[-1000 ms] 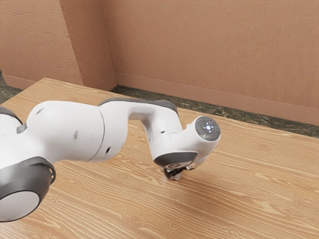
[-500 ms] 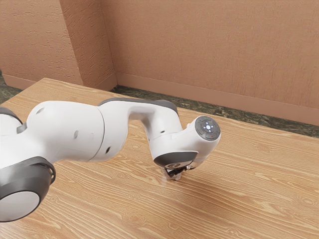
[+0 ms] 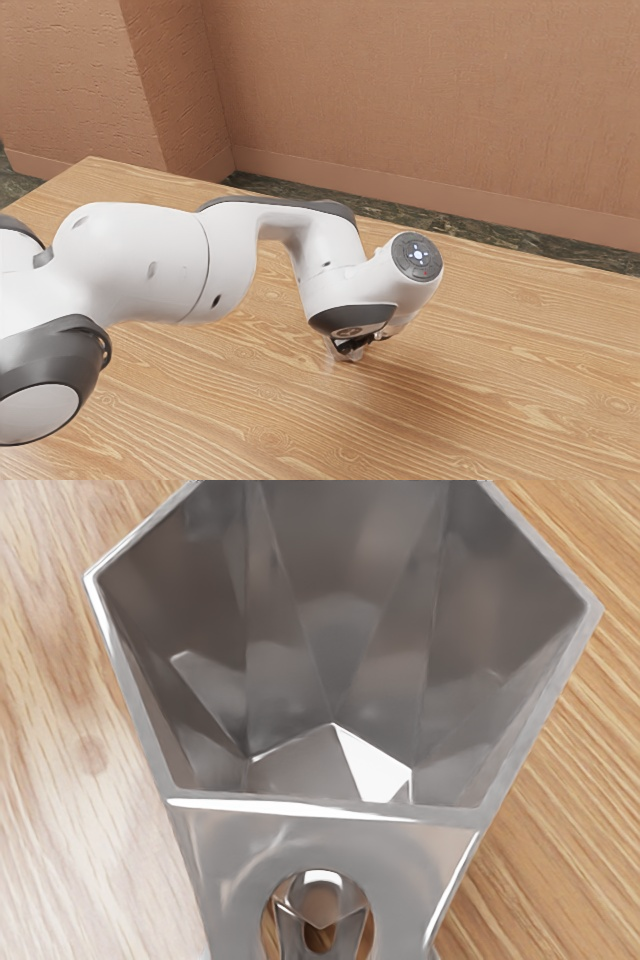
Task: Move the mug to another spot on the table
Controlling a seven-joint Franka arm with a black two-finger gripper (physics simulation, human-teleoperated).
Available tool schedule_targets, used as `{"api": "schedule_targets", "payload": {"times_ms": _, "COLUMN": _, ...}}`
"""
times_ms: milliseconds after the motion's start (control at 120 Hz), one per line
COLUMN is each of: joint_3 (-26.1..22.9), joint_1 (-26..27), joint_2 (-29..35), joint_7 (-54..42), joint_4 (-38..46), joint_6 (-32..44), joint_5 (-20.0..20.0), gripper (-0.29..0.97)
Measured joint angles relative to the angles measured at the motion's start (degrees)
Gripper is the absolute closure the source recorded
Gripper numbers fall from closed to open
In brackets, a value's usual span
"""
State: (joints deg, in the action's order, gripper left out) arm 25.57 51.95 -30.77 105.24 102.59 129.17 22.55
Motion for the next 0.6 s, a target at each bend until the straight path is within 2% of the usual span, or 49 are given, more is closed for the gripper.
{"api": "schedule_targets", "payload": {"times_ms": 350, "joint_3": 0.1, "joint_1": 0.08, "joint_2": 0.83, "joint_7": 0.07, "joint_4": -0.34, "joint_6": -1.11, "joint_5": 0.08, "gripper": 0.6}}
{"api": "schedule_targets", "payload": {"times_ms": 600, "joint_3": 0.82, "joint_1": 0.23, "joint_2": 1.28, "joint_7": 0.23, "joint_4": -0.55, "joint_6": -3.48, "joint_5": 1.55, "gripper": 0.62}}
